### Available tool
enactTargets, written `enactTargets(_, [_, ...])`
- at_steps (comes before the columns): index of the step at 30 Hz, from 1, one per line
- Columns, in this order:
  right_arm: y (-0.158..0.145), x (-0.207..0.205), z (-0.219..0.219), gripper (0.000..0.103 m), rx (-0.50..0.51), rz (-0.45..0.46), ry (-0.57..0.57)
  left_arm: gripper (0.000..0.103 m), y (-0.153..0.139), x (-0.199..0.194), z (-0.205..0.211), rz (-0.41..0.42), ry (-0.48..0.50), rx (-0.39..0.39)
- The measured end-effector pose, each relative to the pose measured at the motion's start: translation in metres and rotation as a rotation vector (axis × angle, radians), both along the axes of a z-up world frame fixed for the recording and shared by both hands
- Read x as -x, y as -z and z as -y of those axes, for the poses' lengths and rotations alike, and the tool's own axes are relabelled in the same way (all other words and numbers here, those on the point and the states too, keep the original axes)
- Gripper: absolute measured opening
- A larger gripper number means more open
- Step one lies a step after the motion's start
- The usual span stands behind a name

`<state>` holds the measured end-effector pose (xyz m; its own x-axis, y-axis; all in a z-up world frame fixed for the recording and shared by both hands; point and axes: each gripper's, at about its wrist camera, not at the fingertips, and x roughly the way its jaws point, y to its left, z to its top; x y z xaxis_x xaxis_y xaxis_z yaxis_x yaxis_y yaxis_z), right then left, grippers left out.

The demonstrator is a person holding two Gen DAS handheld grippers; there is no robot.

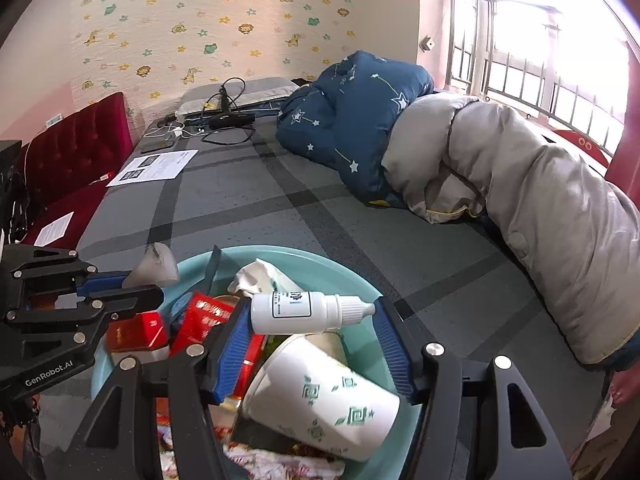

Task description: Collect trash

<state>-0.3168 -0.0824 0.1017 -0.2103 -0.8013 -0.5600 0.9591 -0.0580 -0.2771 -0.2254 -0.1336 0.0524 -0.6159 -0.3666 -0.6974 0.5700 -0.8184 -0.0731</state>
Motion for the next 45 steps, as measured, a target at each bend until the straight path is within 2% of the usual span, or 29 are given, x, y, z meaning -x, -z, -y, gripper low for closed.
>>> enactTargets(17, [0.010, 0.006, 0.020, 0.064, -0.029, 0.031, 0.011, 0.012, 0.007, 0.011, 0.012, 0.008, 0.003, -0.012])
enactTargets(20, [0.008, 0.006, 0.020, 0.065, -0.031, 0.046, 0.012, 0.020, 0.006, 0.011, 0.013, 0.004, -0.010, -0.018])
enactTargets(21, [0.007, 0.007, 0.019, 0.070, -0.027, 0.050, 0.018, 0.034, 0.006, 0.010, 0.013, 0.006, -0.013, -0.020])
enactTargets(22, [0.006, 0.007, 0.018, 0.080, -0.025, 0.053, 0.025, 0.057, 0.006, 0.011, 0.013, 0.010, -0.009, -0.024])
enactTargets(23, [0.005, 0.007, 0.017, 0.086, -0.023, 0.058, 0.025, 0.071, 0.006, 0.011, 0.012, 0.011, -0.011, -0.023])
enactTargets(24, [0.003, 0.006, 0.016, 0.096, -0.018, 0.062, 0.025, 0.094, 0.005, 0.010, 0.011, 0.008, -0.020, -0.017])
enactTargets(25, [0.002, 0.006, 0.014, 0.100, -0.011, 0.063, 0.026, 0.101, 0.004, 0.009, 0.011, 0.003, -0.024, -0.015])
enactTargets(30, [-0.003, 0.001, 0.009, 0.103, -0.004, 0.029, 0.056, 0.103, 0.001, 0.007, 0.004, 0.021, -0.035, 0.004])
enactTargets(45, [-0.024, -0.021, -0.034, 0.103, -0.009, 0.022, 0.063, 0.103, -0.024, -0.020, -0.030, -0.007, -0.054, 0.050])
